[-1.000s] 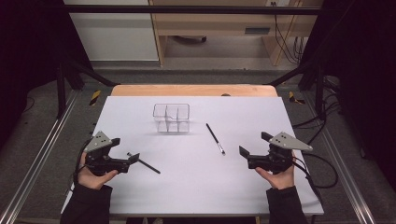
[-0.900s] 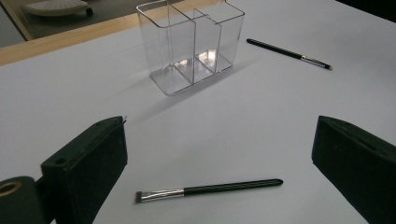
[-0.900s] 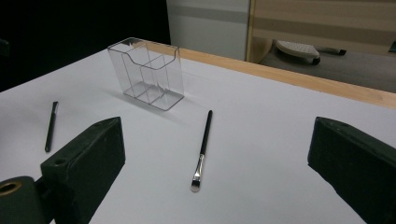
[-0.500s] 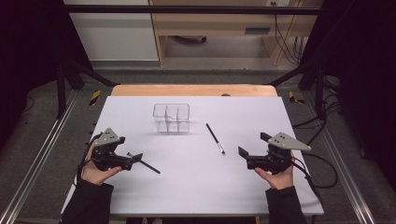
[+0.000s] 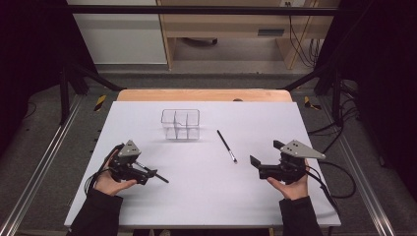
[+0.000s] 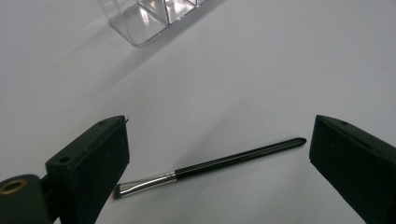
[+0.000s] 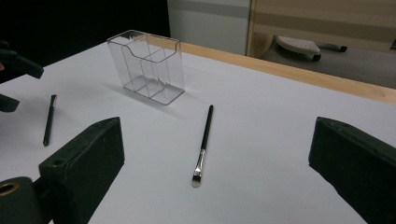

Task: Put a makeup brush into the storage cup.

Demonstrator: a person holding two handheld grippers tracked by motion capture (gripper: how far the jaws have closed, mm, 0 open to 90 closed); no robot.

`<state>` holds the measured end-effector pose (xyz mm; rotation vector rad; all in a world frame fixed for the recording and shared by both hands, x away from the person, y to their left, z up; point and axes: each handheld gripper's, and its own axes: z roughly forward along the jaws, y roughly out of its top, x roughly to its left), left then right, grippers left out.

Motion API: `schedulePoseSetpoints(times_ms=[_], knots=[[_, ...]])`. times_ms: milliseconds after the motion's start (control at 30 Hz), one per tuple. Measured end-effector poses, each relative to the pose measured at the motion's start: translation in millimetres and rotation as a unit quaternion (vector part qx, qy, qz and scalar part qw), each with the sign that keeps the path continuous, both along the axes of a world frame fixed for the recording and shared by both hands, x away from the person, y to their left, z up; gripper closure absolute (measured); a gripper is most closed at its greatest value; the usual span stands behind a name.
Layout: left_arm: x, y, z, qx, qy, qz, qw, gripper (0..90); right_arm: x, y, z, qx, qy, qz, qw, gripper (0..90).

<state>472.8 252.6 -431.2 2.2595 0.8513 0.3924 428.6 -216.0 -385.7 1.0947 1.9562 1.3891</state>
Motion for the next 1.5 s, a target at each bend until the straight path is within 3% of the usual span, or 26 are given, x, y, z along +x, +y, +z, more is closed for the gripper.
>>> schedulePoseSetpoints(times_ms=[467,1000,1200,1500], knots=[[6.5,-10.3,-18.7,0.041,0.033,-0.043,0.9977,8.4,0.4,0.6,-0.8,-0.002,0.000,0.002,1.0000,3.8],[10.3,-19.1,-32.4,0.075,0.042,-0.068,0.9940,22.8,1.4,2.0,-2.2,-0.005,0.003,0.003,1.0000,3.7],[12.1,-15.2,-34.7,0.061,0.056,-0.071,0.9940,29.5,0.9,1.4,-1.6,-0.004,0.002,0.002,1.0000,3.7],[10.3,-15.5,-34.2,0.059,0.059,-0.067,0.9942,32.8,0.2,1.2,-1.3,-0.003,0.001,0.002,1.0000,3.6]])
